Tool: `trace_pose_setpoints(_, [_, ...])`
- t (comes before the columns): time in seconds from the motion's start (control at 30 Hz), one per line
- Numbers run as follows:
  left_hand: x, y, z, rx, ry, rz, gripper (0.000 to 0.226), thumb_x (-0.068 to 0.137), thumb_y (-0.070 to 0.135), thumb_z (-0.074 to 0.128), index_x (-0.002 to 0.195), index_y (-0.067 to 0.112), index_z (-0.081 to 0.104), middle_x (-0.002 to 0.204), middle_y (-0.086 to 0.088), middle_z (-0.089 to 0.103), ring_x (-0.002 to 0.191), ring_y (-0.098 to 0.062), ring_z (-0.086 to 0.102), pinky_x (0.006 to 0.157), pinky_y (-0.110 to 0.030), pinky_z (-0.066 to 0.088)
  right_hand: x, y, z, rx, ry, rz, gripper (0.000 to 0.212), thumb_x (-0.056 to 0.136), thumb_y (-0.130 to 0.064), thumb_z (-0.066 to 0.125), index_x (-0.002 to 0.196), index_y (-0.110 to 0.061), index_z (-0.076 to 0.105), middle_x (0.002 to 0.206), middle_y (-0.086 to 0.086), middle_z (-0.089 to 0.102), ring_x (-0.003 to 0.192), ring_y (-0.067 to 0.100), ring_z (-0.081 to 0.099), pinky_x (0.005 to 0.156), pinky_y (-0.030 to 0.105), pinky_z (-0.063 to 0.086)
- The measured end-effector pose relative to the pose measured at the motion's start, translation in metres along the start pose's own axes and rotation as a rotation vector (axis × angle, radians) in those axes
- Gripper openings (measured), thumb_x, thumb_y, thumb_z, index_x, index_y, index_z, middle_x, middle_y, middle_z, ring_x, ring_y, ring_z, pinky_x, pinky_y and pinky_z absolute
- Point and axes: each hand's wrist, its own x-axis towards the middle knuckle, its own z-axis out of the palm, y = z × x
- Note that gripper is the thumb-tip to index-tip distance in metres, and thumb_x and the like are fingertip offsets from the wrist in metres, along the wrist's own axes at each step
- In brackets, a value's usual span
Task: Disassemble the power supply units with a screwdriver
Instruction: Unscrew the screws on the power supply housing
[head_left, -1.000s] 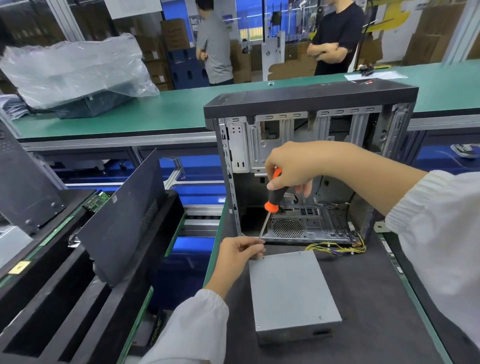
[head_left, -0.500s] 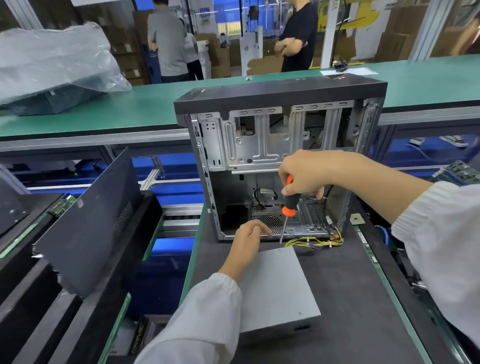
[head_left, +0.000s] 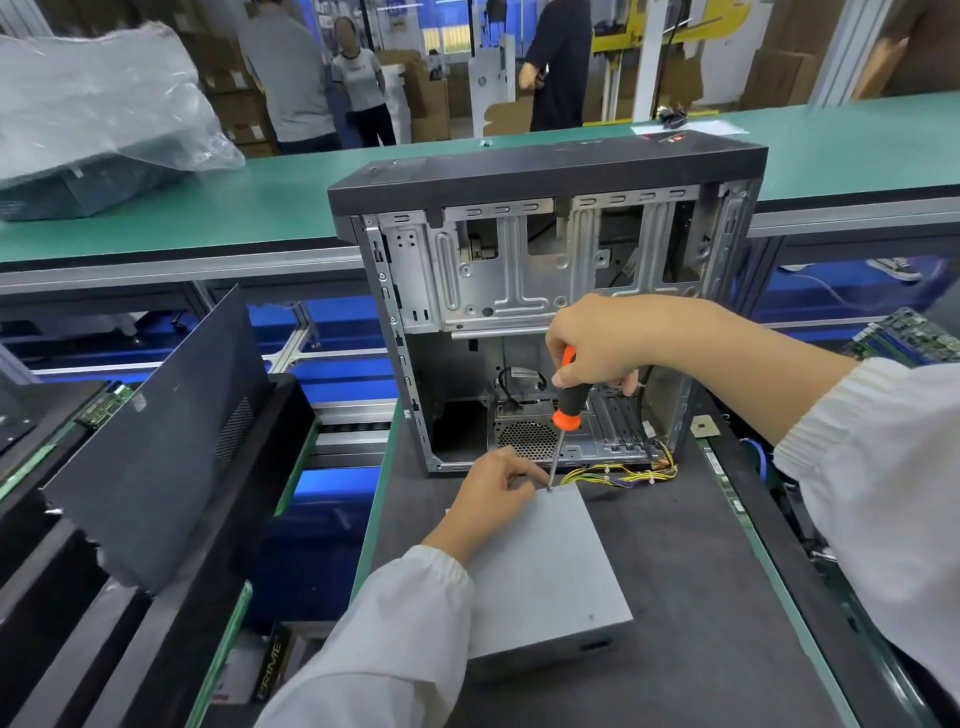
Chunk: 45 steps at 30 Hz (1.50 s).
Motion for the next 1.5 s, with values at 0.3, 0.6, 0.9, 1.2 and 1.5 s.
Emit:
trace_pose_setpoints(0.3, [-0.007, 0.003, -0.003, -0.039, 0.002, 0.090, 0.025, 0.088, 0.010, 0.065, 0.096, 0.032, 0.073, 0.075, 0.006, 0.043, 0.066, -0.003, 0.039, 0.063, -0.010, 0.034, 0.001, 0.004, 0.001, 0.005, 0.005, -0.003, 0.021, 0.095, -0.027, 0.056, 0.101, -0.007, 0.060, 0.067, 0.013, 0.064, 0.034, 0.012, 0.058, 0.037, 0.019, 0.045])
trace_pose_setpoints(0.6, [-0.006, 0.004, -0.001, -0.038, 0.011, 0.082, 0.027, 0.089, 0.005, 0.059, 0.102, 0.021, 0.076, 0.075, 0.005, 0.042, 0.069, -0.006, 0.040, 0.064, -0.013, 0.034, 0.003, 0.003, 0.007, -0.134, 0.020, -0.064, 0.022, 0.096, -0.031, 0.053, 0.099, -0.010, 0.060, 0.074, 0.009, 0.066, 0.052, 0.018, 0.066, 0.051, 0.024, 0.050])
trace_pose_setpoints(0.9, [-0.003, 0.009, -0.002, -0.231, 0.068, 0.129, 0.019, 0.091, 0.020, 0.068, 0.109, 0.019, 0.075, 0.071, 0.009, 0.042, 0.063, -0.001, 0.040, 0.066, -0.016, 0.035, 0.000, -0.014, 0.002, -0.263, 0.012, -0.367, 0.026, 0.082, 0.002, 0.059, 0.098, -0.019, 0.062, 0.103, -0.002, 0.056, 0.096, 0.020, 0.054, 0.080, 0.037, 0.049])
trace_pose_setpoints(1.2, [0.004, 0.010, 0.005, -0.217, 0.092, 0.164, 0.013, 0.089, 0.017, 0.069, 0.099, 0.014, 0.077, 0.072, 0.003, 0.046, 0.060, 0.001, 0.042, 0.064, -0.015, 0.037, -0.002, -0.010, -0.003, -0.125, -0.059, 0.089, 0.071, 0.088, -0.071, 0.034, 0.076, -0.003, 0.051, 0.048, 0.009, 0.059, 0.039, 0.020, 0.062, 0.051, 0.029, 0.049])
trace_pose_setpoints(1.5, [0.003, 0.010, 0.014, -0.278, 0.090, 0.206, 0.020, 0.098, 0.014, 0.056, 0.097, 0.021, 0.075, 0.088, -0.014, 0.063, 0.075, 0.002, 0.053, 0.072, -0.009, 0.040, -0.003, -0.004, -0.006, -0.232, -0.121, -0.269, 0.021, 0.087, -0.011, 0.063, 0.103, -0.023, 0.055, 0.107, 0.001, 0.054, 0.096, 0.026, 0.060, 0.079, 0.040, 0.052])
